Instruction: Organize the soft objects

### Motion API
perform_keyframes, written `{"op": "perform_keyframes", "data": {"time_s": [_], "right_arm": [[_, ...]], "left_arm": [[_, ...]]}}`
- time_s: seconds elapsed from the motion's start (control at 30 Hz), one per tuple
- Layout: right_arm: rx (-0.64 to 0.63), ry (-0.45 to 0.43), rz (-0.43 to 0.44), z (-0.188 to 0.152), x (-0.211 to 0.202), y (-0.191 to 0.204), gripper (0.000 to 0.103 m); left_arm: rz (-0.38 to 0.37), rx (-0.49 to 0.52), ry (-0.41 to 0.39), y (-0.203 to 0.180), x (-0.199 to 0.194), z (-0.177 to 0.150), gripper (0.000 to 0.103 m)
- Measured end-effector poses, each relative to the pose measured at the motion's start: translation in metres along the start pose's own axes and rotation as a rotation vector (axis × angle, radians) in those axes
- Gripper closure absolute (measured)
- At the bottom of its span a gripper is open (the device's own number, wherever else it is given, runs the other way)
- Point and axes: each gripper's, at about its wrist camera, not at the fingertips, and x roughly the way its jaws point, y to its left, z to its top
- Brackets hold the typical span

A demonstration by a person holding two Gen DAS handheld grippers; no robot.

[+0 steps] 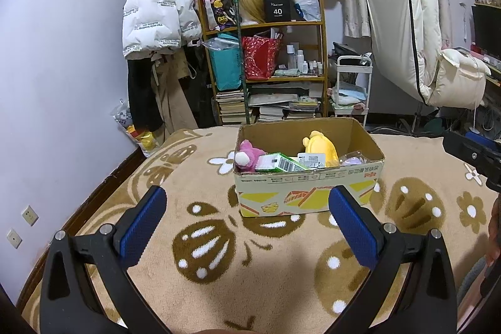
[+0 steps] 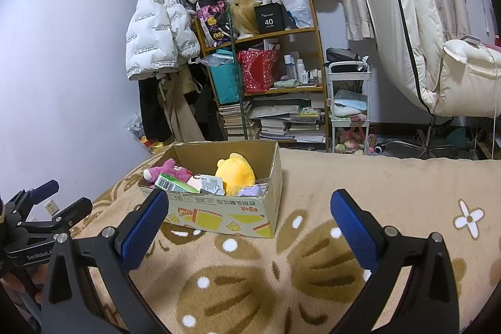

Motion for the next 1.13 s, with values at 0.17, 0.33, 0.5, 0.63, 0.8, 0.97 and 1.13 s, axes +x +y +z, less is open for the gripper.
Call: {"op": "perform_keyframes", "data": {"time_s": [0.17,0.33,0.5,0.63,0.8,0.97,1.13], "right_arm": [[0.0,0.0,0.0,-0.0001,0.0001,-0.0002,0.0],[0.0,0.0,0.0,0.0003,-0.0002,0.0,0.0],[0.0,0.002,0.0,-0.0002,0.0001,0.0,0.0],[0.0,0.001,0.0,0.0006,-0.0003,0.0001,0.0],[0.001,0.001,0.0,0.0012,-0.0004,-0.0001,0.0],[0.0,0.002,0.0,0.0012,-0.0004,-0.0002,0.0],[0.001,0.003,0.0,0.0017,-0.0005,-0.0002,0.0]], "left_arm": [[-0.003,0.0,0.002,-0.0019,-0.0005,0.0006,0.001],[-0.004,0.0,0.005,-0.0019,0.0,0.0003,0.001],[-0.001,0.0,0.001,-0.0015,-0.0003,0.0004,0.001],[-0.007,-0.004,0.003,-0.0022,0.0009,-0.0002,0.001],[-0.008,-0.005,0.003,-0.0025,0.0011,-0.0005,0.001],[-0.006,-0.005,0.004,-0.0026,0.0006,-0.0003,0.001],[-0.008,-0.005,0.005,-0.0017,0.0012,-0.0003,0.001]]}}
